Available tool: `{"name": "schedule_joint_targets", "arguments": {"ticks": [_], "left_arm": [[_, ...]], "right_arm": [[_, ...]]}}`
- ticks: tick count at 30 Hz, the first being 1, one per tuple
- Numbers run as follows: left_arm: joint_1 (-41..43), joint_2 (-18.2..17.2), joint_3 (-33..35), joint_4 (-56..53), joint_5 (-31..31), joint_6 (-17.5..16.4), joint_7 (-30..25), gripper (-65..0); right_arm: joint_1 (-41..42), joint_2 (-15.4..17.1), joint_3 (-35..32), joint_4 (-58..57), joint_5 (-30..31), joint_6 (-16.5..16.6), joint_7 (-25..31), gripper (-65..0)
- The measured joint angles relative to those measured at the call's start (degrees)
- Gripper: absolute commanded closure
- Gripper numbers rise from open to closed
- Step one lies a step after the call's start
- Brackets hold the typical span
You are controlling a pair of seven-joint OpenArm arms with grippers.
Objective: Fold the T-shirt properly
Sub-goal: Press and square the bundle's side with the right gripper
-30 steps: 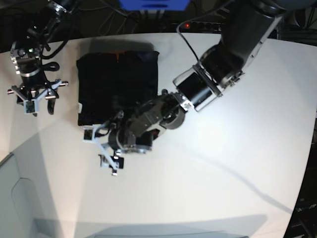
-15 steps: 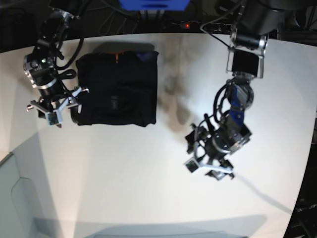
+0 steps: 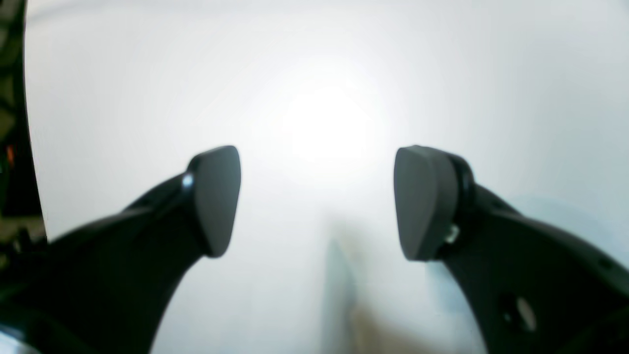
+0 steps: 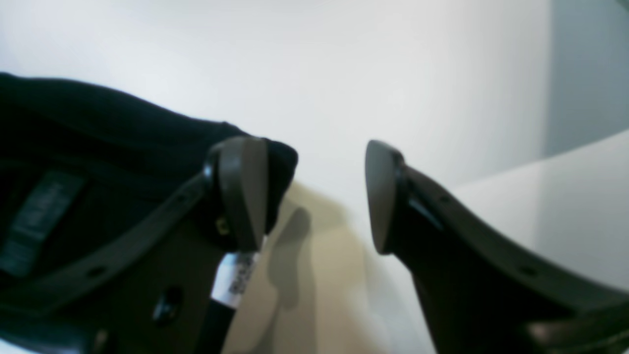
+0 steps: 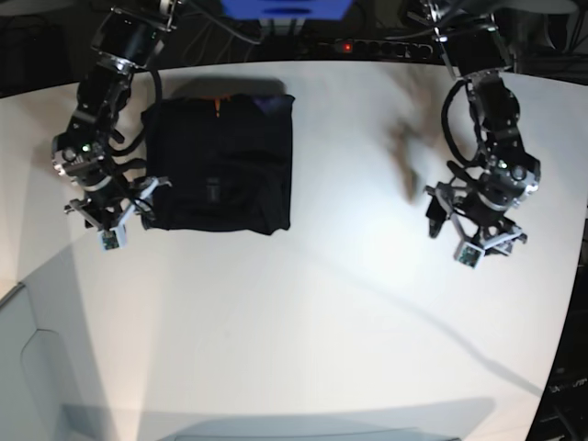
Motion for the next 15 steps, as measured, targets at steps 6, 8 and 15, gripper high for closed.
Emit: {"name": "schedule_joint_targets", "arguments": {"ticks": [6, 8, 15], "left_arm": [[1.5, 0.0, -2.0, 0.0, -1.1, -0.1, 0.1, -46.6], [1.7, 0.0, -2.1, 0.0, -1.1, -0.1, -0.2, -46.6], [2.1, 0.1, -2.1, 0.0, -1.1, -0.1, -0.1, -46.5]], "right_arm": [[0.3, 0.2, -3.9, -0.4, 0.0, 0.0, 0.0, -32.4], [0.3, 0.3, -5.0, -0.4, 0.0, 0.0, 0.0, -32.3], [0.2, 0.3, -5.9, -0.4, 0.0, 0.0, -0.1, -11.8]]}}
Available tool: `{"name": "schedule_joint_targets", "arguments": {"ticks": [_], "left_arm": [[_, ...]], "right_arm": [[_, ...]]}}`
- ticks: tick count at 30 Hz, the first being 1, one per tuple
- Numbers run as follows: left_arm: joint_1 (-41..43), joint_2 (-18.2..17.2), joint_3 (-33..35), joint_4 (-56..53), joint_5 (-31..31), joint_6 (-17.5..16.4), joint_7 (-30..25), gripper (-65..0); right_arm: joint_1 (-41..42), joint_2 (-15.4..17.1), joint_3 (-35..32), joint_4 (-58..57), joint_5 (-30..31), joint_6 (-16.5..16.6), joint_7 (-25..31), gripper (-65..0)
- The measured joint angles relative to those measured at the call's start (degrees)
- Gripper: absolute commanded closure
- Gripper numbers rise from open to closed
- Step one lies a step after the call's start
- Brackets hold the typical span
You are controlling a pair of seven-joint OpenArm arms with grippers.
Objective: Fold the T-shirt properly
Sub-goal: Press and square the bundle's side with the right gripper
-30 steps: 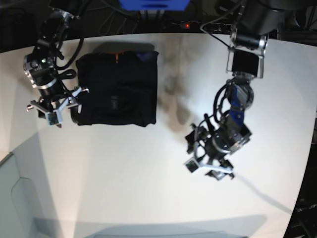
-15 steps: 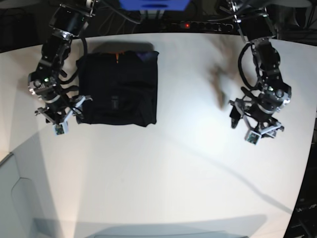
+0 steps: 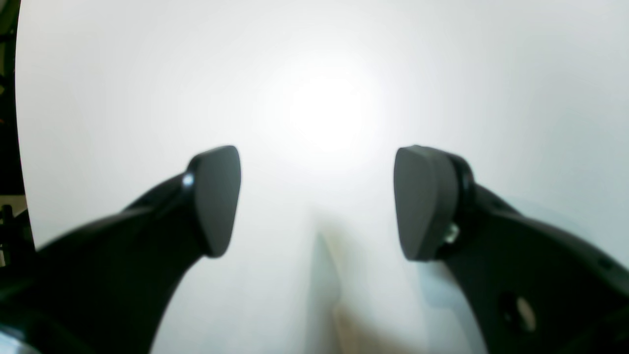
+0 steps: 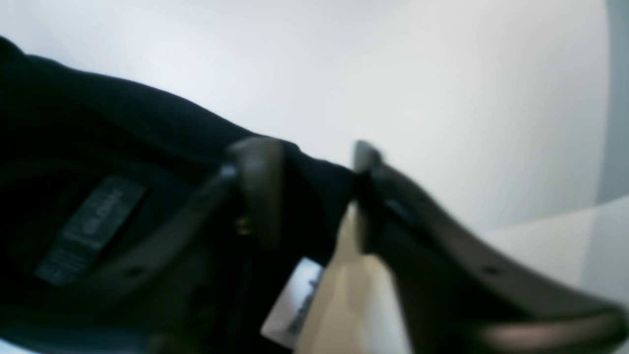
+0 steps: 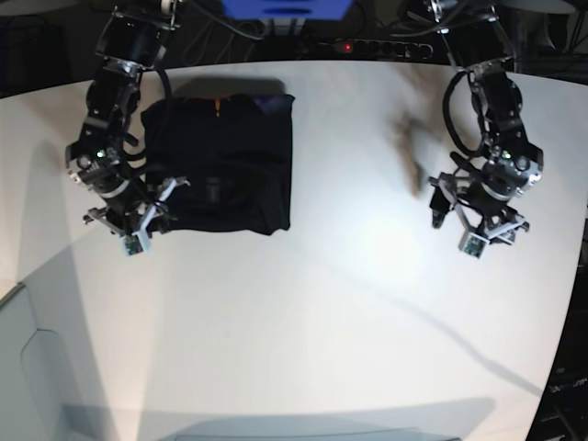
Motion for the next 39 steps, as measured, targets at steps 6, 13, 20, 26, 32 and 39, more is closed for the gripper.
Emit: {"name": "schedule_joint_targets", "arguments": {"ticks": [6, 13, 20, 26, 32, 39], "left_arm": [[0.8, 0.0, 0.0, 0.0, 0.0, 0.0, 0.2, -46.5], [0.8, 0.1, 0.0, 1.6, 0.0, 0.0, 0.0, -46.6], [0.8, 0.2, 0.0, 2.3, 0.0, 0.0, 0.0, -46.6], [2.7, 0.3, 0.0, 2.3, 0.0, 0.0, 0.2, -46.6], [3.9, 0.0, -0.1, 2.4, 0.0, 0.0, -0.1, -46.6], [3.7, 0.1, -3.8, 2.4, 0.0, 0.0, 0.1, -46.6]], "right_arm": [[0.0, 0.0, 0.0, 0.1, 0.1, 0.0, 0.0, 0.0], [0.7, -0.5, 0.0, 4.4, 0.0, 0.0, -0.1, 0.0], [3.0, -2.4, 0.2, 5.1, 0.1, 0.0, -0.1, 0.0], [6.3, -4.5, -0.3, -1.5, -0.1, 0.0, 0.3, 0.0], [7.2, -4.1, 0.0, -3.3, -0.5, 0.0, -0.1, -20.4], [6.2, -2.7, 1.0, 9.5, -0.3, 0.0, 0.3, -30.2]]}}
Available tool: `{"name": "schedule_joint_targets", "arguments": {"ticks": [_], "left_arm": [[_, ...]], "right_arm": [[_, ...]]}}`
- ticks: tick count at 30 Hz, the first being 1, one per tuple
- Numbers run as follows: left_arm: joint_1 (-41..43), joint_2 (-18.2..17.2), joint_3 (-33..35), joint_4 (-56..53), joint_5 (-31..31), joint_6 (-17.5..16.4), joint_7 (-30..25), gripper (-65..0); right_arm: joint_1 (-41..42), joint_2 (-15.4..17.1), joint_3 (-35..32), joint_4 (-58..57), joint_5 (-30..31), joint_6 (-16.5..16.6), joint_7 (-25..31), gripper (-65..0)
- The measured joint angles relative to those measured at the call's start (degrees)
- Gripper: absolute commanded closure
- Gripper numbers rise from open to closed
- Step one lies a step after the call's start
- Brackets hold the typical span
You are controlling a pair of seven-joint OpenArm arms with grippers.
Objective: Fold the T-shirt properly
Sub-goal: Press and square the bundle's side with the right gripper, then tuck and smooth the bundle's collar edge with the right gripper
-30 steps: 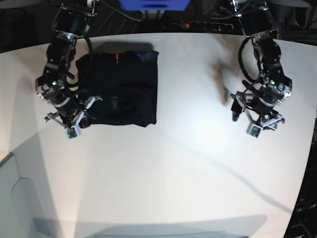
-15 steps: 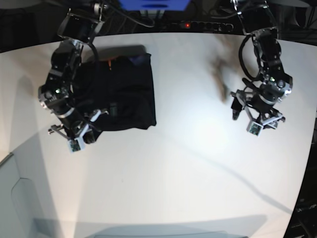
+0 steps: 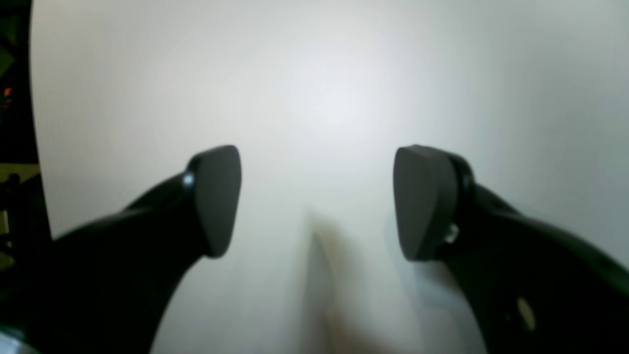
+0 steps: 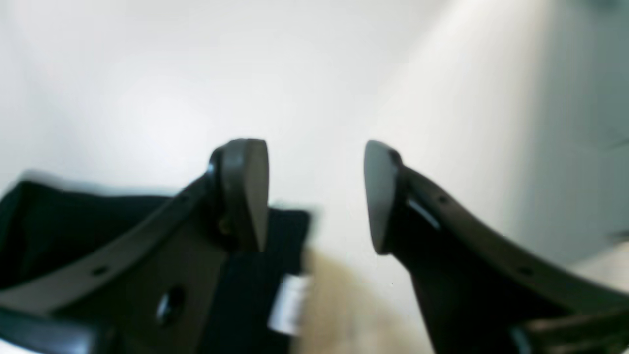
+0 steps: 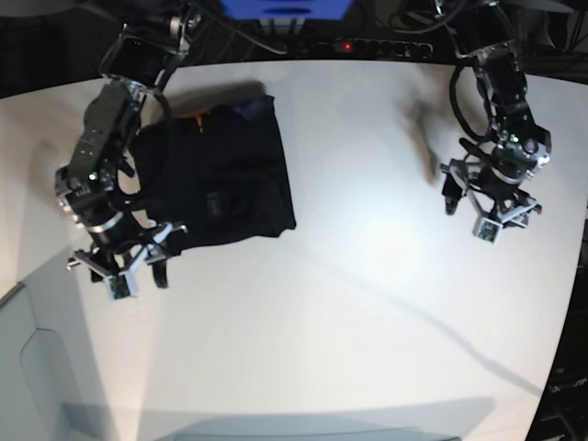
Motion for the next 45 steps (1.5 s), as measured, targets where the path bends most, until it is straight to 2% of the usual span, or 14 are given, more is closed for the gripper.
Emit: {"name": "schedule_joint_targets", "arguments": {"ticks": [3, 7, 8, 13, 17, 26, 29, 33, 45], "left_arm": [[0.0, 0.0, 0.2, 0.0, -0.2, 0.0, -0.2, -46.6], [-0.1, -0.2, 0.2, 0.1, -0.2, 0.0, -0.3, -46.6], [0.0, -0.3, 0.2, 0.1, -0.2, 0.0, -0.2, -46.6], [-0.4, -1.6, 0.1, 0.1, -0.2, 0.1, -0.3, -46.6], [-0.2, -1.4, 0.2, -0.2, -0.2, 0.0, -0.1, -46.6], [-0.2, -1.4, 0.5, -0.3, 0.0, 0.0, -0.1, -46.6], [-0.2, -1.4, 0.5, -0.3, 0.0, 0.0, -0.1, -46.6], [-0.1, -1.4, 0.5, -0.3, 0.2, 0.0, -0.1, -46.6], [1.5, -1.4, 0.3, -0.3, 0.5, 0.0, 0.2, -46.6]], "right_arm": [[-4.0, -0.7, 0.2, 6.9, -0.2, 0.0, -0.6, -21.7], [-11.0, -0.5, 0.3, 11.8, 0.2, 0.0, 0.1, -2.5], [-12.9, -0.4, 0.2, 11.7, 0.2, 0.0, 0.1, 0.0], [-21.9, -0.6, 2.4, 11.5, -0.2, 0.1, -0.4, 0.0], [-25.5, -1.6, 1.8, 11.5, 4.3, 0.0, 1.2, 0.0], [-37.5, -1.4, 1.8, 11.6, 8.5, 0.1, 17.8, 0.0], [-40.0, -1.4, 1.7, 11.6, 9.0, 0.0, 20.1, 0.0], [-39.9, -1.4, 1.7, 10.6, 9.2, 0.0, 20.5, 0.0], [-31.6, -1.1, -0.3, -4.0, 9.6, 0.0, 21.6, 0.0]]}}
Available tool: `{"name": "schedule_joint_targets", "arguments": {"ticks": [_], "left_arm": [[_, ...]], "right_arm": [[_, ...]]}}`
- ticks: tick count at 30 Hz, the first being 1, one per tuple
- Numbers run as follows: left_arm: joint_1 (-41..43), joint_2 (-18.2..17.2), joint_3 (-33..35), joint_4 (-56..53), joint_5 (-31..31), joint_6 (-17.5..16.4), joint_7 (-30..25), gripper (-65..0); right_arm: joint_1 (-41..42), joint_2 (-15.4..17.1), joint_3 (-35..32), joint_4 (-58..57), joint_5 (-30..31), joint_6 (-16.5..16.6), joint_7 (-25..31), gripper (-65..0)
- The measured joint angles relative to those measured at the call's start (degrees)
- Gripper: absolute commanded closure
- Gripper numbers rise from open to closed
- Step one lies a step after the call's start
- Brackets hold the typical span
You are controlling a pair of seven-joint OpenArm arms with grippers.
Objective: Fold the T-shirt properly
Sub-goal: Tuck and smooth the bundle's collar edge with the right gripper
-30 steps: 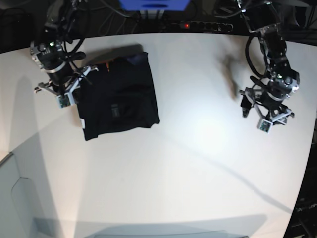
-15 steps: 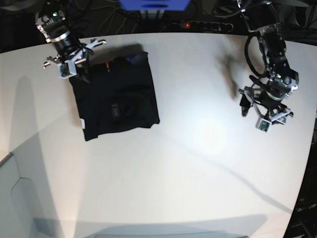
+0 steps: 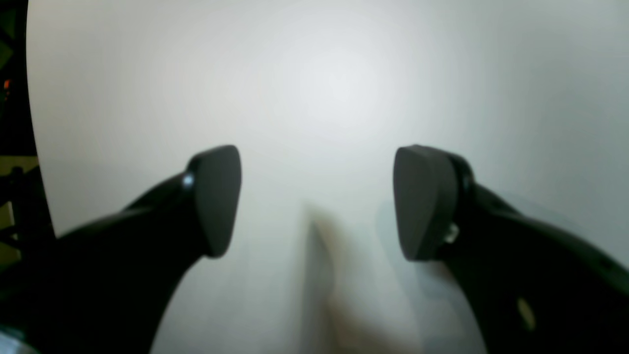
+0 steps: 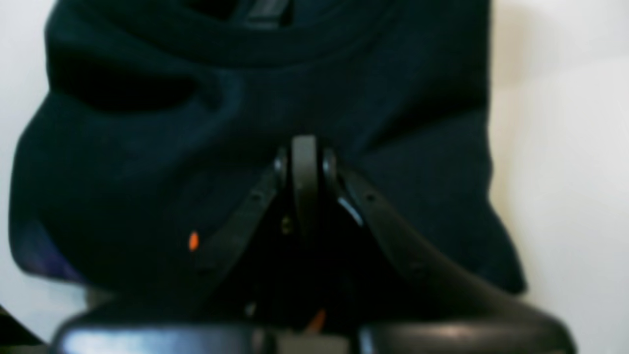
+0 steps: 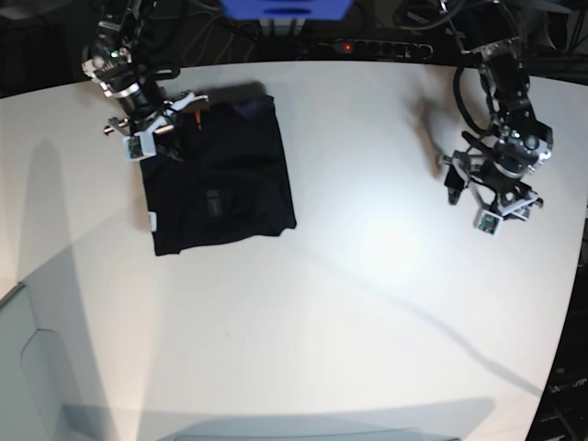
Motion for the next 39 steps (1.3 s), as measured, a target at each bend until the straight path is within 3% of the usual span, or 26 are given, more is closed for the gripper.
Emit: {"name": "schedule_joint_targets", "arguments": {"ticks": [7, 11, 14, 18, 27, 33, 39], "left_arm": [[-0.2, 0.0, 0.0, 0.0, 0.0, 0.0, -0.2, -46.6], [0.0, 0.0, 0.0, 0.0, -0.1, 0.0, -0.2, -46.6], [0.0, 0.0, 0.0, 0.0, -0.1, 0.0, -0.2, -46.6], [0.0, 0.0, 0.0, 0.0, -0.1, 0.0, -0.2, -46.6], [-0.2, 0.0, 0.0, 0.0, -0.1, 0.0, -0.2, -46.6], [0.8, 0.0, -0.1, 0.0, -0.1, 0.0, -0.2, -46.6], [2.1, 0.0, -0.2, 0.0, 0.0, 0.0, -0.3, -46.6]], "right_arm": [[1.7, 0.0, 0.1, -5.3, 1.3, 0.0, 2.6, 0.0], [1.1, -0.3, 0.3, 2.1, -1.0, 0.0, -1.8, 0.0], [0.7, -0.7, -0.7, 10.4, -0.7, 0.0, -1.0, 0.0], [-1.5, -2.3, -6.8, 14.7, -0.1, 0.0, -0.3, 0.0], [-7.6, -2.0, -17.8, 9.3, -0.3, 0.0, -0.5, 0.0], [-5.0, -1.1, -17.7, 0.6, -0.7, 0.0, -0.8, 0.0], [-5.0, -0.2, -18.1, 3.7, -1.5, 0.0, -1.9, 0.0]]}}
